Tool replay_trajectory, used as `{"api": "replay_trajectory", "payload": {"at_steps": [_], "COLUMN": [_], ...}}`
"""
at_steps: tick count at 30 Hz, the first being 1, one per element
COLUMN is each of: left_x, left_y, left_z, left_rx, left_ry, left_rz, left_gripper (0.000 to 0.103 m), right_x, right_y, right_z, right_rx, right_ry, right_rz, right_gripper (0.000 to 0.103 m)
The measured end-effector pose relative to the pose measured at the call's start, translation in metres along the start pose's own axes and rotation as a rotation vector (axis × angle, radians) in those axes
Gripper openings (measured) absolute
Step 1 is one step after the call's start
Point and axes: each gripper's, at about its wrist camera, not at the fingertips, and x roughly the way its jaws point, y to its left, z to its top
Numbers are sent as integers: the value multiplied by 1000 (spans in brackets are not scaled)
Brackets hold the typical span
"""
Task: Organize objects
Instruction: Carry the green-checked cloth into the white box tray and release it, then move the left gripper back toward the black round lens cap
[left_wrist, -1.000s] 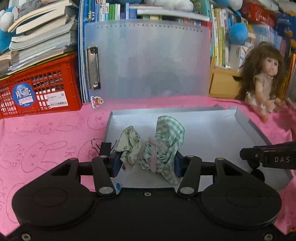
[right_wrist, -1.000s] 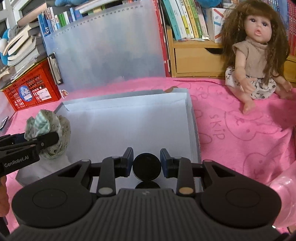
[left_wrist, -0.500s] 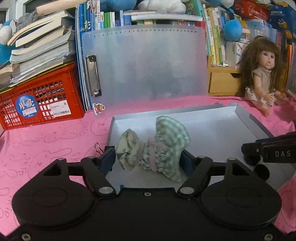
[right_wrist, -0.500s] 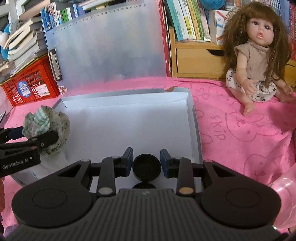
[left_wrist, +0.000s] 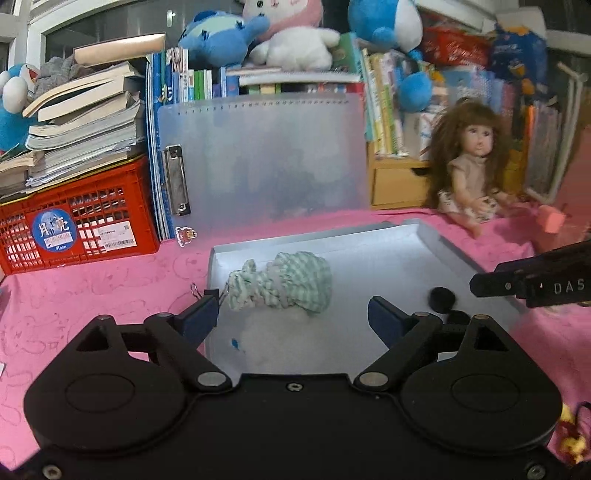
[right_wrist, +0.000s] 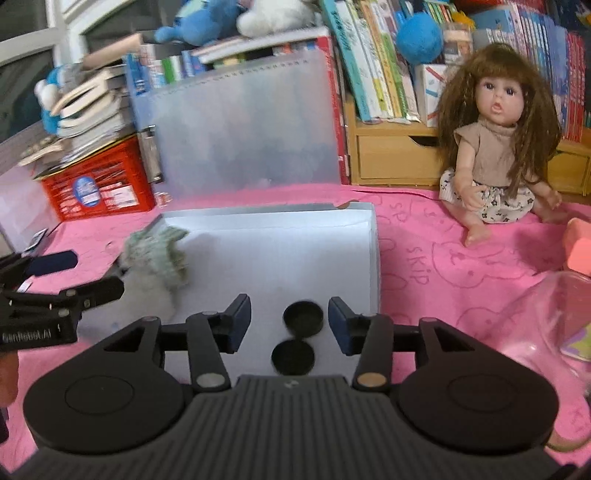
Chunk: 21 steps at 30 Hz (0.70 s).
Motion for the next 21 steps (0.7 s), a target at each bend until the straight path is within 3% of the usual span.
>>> {"api": "replay_trajectory", "payload": {"at_steps": [9, 21], "left_x": [-69, -125], "left_y": [1, -9], "left_z": [-30, -93], "left_rx": [-17, 52], "left_ry": [-41, -10], "left_rz": [-75, -66], "left_gripper": [89, 89], "right_x": [-58, -94], "right_y": [9, 19], "right_z": [-39, -103], "right_rx": [-122, -214], "right_ry": [-41, -47], "right_rz": [76, 136], "right_gripper": [67, 68]}}
